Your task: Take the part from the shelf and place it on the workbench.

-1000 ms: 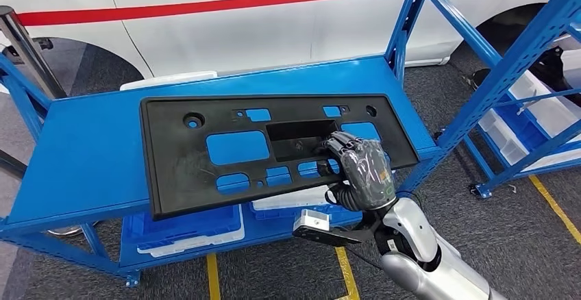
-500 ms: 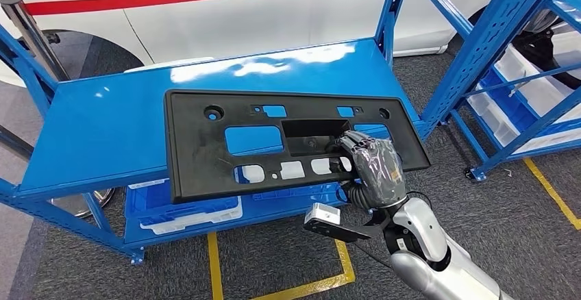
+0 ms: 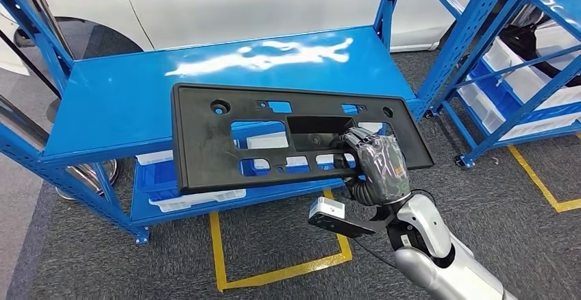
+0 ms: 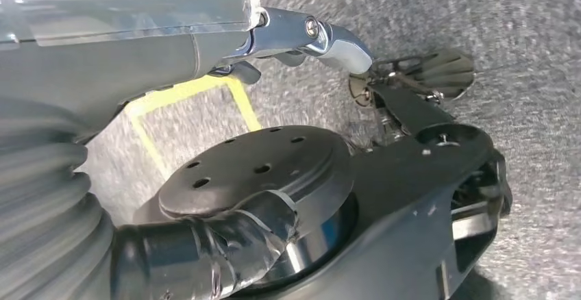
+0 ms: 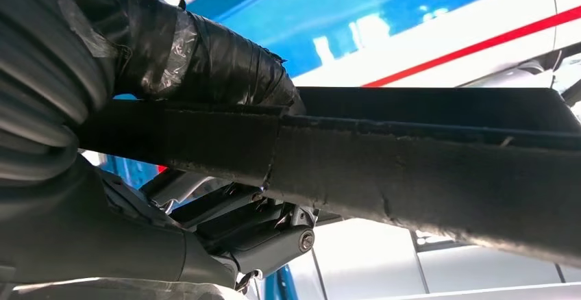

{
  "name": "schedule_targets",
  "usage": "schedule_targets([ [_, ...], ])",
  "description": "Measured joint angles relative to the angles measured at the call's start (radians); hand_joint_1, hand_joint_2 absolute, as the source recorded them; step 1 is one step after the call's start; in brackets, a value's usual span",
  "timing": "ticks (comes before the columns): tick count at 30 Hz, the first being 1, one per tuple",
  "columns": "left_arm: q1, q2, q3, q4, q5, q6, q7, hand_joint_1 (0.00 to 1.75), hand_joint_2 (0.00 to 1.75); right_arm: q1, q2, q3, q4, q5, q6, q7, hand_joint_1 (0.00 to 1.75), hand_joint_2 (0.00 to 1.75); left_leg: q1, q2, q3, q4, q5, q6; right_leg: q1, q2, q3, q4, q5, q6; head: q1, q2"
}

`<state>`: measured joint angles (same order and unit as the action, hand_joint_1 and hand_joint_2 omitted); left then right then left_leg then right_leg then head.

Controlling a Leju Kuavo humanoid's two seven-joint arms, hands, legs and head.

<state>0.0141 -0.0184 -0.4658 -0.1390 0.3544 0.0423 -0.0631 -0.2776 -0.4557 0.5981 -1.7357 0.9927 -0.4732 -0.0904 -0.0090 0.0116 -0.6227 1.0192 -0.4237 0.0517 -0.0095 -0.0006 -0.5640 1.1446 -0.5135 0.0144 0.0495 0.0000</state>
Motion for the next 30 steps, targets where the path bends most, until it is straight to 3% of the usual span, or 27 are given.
schedule_targets([
  [2, -0.001, -0.002, 0.000, 0.000, 0.001, 0.000, 0.000, 0.00, 1.75, -0.001, -0.002, -0.009, -0.001, -0.004, 0.003, -0.002, 1.75, 1.75, -0.001, -0.001, -0.011, 0.004, 0.015, -0.008, 0.007, 0.000, 0.067, -0.107, -0.024, -0.013, 0.000, 0.000],
  [4, 0.000, -0.002, 0.000, 0.001, 0.002, 0.001, 0.000, 0.00, 1.75, -0.002, -0.004, -0.015, -0.001, -0.005, 0.005, -0.004, 1.75, 1.75, -0.001, -0.002, -0.015, -0.001, 0.032, -0.021, 0.009, -0.001, 0.066, -0.127, -0.016, -0.025, 0.000, 0.000],
  [5, 0.001, -0.002, 0.000, 0.001, 0.002, 0.001, 0.000, 0.00, 1.75, -0.003, -0.004, -0.016, -0.001, -0.006, 0.006, -0.005, 1.75, 1.75, 0.000, -0.004, -0.021, 0.002, 0.026, -0.027, 0.006, -0.002, 0.057, -0.133, -0.004, -0.033, 0.000, 0.000],
  [7, 0.002, -0.002, 0.000, 0.003, 0.002, 0.002, 0.000, 0.00, 1.75, -0.003, -0.004, -0.019, -0.001, -0.007, 0.008, -0.006, 1.75, 1.75, 0.001, -0.008, -0.045, 0.049, -0.037, -0.038, -0.001, -0.006, 0.032, -0.140, 0.025, -0.050, -0.001, 0.000],
  [9, -0.001, -0.002, 0.000, 0.003, 0.003, 0.003, -0.001, 0.00, 1.75, -0.003, -0.004, -0.021, -0.001, -0.008, 0.009, -0.007, 1.75, 1.75, 0.007, -0.009, -0.075, 0.163, -0.137, -0.048, -0.001, -0.008, 0.002, -0.140, 0.052, -0.056, -0.003, 0.000],
  [10, -0.002, -0.002, 0.000, 0.003, 0.003, 0.003, -0.001, 0.00, 1.75, -0.002, -0.004, -0.022, -0.001, -0.008, 0.010, -0.008, 1.75, 1.75, 0.011, -0.009, -0.084, 0.224, -0.165, -0.053, -0.002, -0.008, -0.015, -0.138, 0.065, -0.054, -0.003, 0.000],
  [11, -0.003, -0.002, 0.000, 0.003, 0.003, 0.003, -0.001, 0.00, 1.75, -0.002, -0.005, -0.023, -0.001, -0.008, 0.010, -0.008, 1.75, 1.75, 0.014, -0.009, -0.082, 0.266, -0.171, -0.057, -0.002, -0.009, -0.032, -0.135, 0.077, -0.052, -0.003, 0.000],
  [12, -0.003, -0.001, 0.000, 0.003, 0.003, 0.003, -0.001, 0.00, 1.75, -0.001, -0.005, -0.023, 0.000, -0.008, 0.010, -0.008, 1.75, 1.75, 0.018, -0.009, -0.064, 0.275, -0.156, -0.061, -0.004, -0.009, -0.051, -0.132, 0.088, -0.049, -0.003, 0.000],
  [14, -0.003, -0.001, 0.000, 0.003, 0.003, 0.003, -0.001, 0.00, 1.75, 0.000, -0.005, -0.025, 0.000, -0.008, 0.011, -0.009, 1.75, 1.75, 0.024, -0.009, 0.022, 0.186, -0.105, -0.066, -0.008, -0.009, -0.083, -0.120, 0.106, -0.041, -0.003, 0.000],
  [16, -0.002, -0.001, 0.000, 0.003, 0.002, 0.004, 0.000, 0.00, 1.75, 0.000, -0.008, -0.029, -0.001, -0.009, 0.011, -0.009, 1.75, 1.75, 0.024, -0.012, 0.122, 0.043, -0.102, -0.063, -0.009, -0.008, -0.106, -0.110, 0.122, -0.028, -0.003, 0.000],
  [18, -0.001, -0.001, 0.000, 0.003, 0.002, 0.004, -0.001, 0.00, 1.75, 0.000, -0.009, -0.033, -0.002, -0.012, 0.012, -0.010, 1.75, 1.75, 0.019, -0.017, 0.156, -0.023, -0.116, -0.055, -0.009, -0.010, -0.114, -0.110, 0.141, -0.014, -0.002, 0.000],
  [20, 0.000, -0.001, 0.000, 0.003, 0.002, 0.004, -0.001, 0.00, 1.75, 0.000, -0.011, -0.035, -0.001, -0.016, 0.015, -0.011, 1.75, 1.75, 0.019, -0.017, 0.141, -0.030, -0.097, -0.041, -0.011, -0.009, -0.120, -0.116, 0.154, -0.002, -0.002, 0.000],
  [21, -0.001, -0.002, 0.000, 0.003, 0.002, 0.004, -0.001, 0.00, 1.75, 0.000, -0.012, -0.036, -0.001, -0.018, 0.017, -0.012, 1.75, 1.75, 0.020, -0.014, 0.132, -0.033, -0.085, -0.031, -0.011, -0.007, -0.128, -0.107, 0.137, 0.002, -0.001, 0.000],
  [22, -0.001, -0.002, 0.000, 0.003, 0.001, 0.004, 0.000, 0.00, 1.75, 0.000, -0.014, -0.037, -0.001, -0.019, 0.019, -0.012, 1.75, 1.75, 0.022, -0.011, 0.121, -0.036, -0.071, -0.022, -0.012, -0.005, -0.140, -0.081, 0.101, 0.005, -0.001, 0.000],
  [24, -0.001, -0.002, 0.000, 0.003, 0.001, 0.005, 0.000, 0.00, 1.75, 0.000, -0.017, -0.039, -0.001, -0.020, 0.022, -0.012, 1.75, 1.75, 0.021, -0.006, 0.093, -0.036, -0.047, -0.011, -0.013, -0.004, -0.174, 0.035, -0.004, 0.008, -0.001, 0.000],
  [25, -0.001, -0.001, 0.000, 0.003, 0.001, 0.005, 0.000, 0.00, 1.75, 0.001, -0.017, -0.039, -0.001, -0.020, 0.022, -0.012, 1.75, 1.75, 0.019, -0.004, 0.077, -0.034, -0.036, -0.009, -0.014, -0.003, -0.187, 0.102, -0.041, 0.010, -0.001, 0.000],
  [26, -0.001, -0.002, 0.000, 0.003, 0.001, 0.005, 0.000, 0.00, 1.75, 0.001, -0.017, -0.039, -0.001, -0.020, 0.022, -0.012, 1.75, 1.75, 0.017, -0.003, 0.062, -0.031, -0.026, -0.009, -0.013, -0.003, -0.191, 0.153, -0.056, 0.012, -0.001, 0.000],
  [27, -0.001, -0.002, 0.000, 0.003, 0.001, 0.005, 0.000, 0.00, 1.75, 0.002, -0.017, -0.040, -0.001, -0.020, 0.022, -0.012, 1.75, 1.75, 0.016, -0.002, 0.047, -0.028, -0.018, -0.010, -0.013, -0.003, -0.179, 0.171, -0.048, 0.012, -0.001, 0.000],
  [28, -0.001, -0.002, 0.000, 0.003, 0.001, 0.005, 0.000, 0.00, 1.75, 0.003, -0.017, -0.040, -0.001, -0.020, 0.022, -0.012, 1.75, 1.75, 0.016, -0.002, 0.034, -0.024, -0.011, -0.011, -0.013, -0.003, -0.147, 0.149, -0.026, 0.011, -0.001, 0.000],
  [30, -0.001, -0.002, 0.000, 0.003, 0.001, 0.005, 0.000, 0.00, 1.75, 0.003, -0.017, -0.043, -0.001, -0.020, 0.022, -0.012, 1.75, 1.75, 0.015, -0.002, 0.013, -0.017, 0.000, -0.016, -0.012, -0.002, -0.044, 0.018, 0.010, 0.005, -0.001, 0.000],
])
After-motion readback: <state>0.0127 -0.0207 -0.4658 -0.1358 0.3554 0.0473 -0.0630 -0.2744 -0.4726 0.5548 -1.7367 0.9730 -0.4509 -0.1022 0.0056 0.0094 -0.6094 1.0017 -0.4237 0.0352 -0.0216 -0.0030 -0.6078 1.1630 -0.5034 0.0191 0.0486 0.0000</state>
